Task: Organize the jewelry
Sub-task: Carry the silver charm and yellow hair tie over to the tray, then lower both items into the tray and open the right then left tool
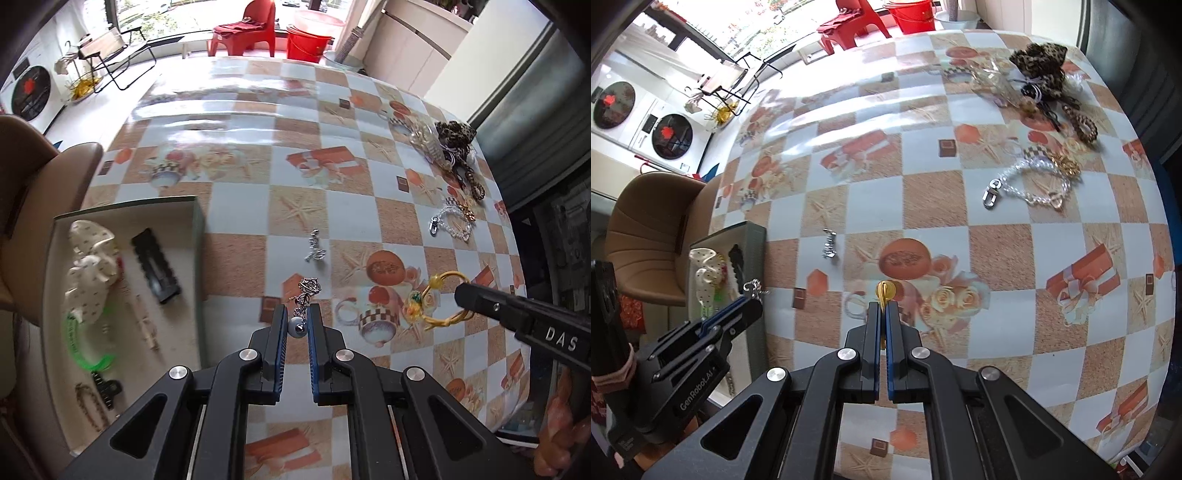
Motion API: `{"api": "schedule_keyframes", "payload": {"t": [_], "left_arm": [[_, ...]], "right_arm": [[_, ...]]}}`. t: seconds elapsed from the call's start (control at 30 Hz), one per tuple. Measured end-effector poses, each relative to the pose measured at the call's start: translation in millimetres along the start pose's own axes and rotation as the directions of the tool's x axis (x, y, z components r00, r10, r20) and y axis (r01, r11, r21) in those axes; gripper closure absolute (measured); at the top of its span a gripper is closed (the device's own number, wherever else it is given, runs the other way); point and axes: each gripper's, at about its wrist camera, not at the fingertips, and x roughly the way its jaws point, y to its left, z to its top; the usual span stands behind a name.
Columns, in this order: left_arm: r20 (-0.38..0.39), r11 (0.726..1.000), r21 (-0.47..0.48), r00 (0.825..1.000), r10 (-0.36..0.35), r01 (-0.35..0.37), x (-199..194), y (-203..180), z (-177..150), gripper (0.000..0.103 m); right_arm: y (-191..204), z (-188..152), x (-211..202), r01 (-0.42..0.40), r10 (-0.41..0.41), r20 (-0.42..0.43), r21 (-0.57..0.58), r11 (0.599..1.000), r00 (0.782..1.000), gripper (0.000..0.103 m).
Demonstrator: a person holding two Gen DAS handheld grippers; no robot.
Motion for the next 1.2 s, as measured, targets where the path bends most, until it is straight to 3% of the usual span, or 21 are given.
{"api": "schedule_keyframes", "payload": {"t": [0.63,1.2], "left_arm": [[0.042,0.987,-0.150,0.998,0.056,-0.050,-49.1,91.4,-36.3,0.089],[-0.005,0.950,-0.291,0.993,0.119,-0.115,-60.0,187.3,-88.7,0.089]], "right_arm": [[114.0,-1.7,-8.3,-0.066,0.066,-0.003,-0.175,0.982,0.998,0.101],[217.0,-27.7,33.2,-0.156,0.121,-0.124,-0.321,0.934,0.985,0.101]]}}
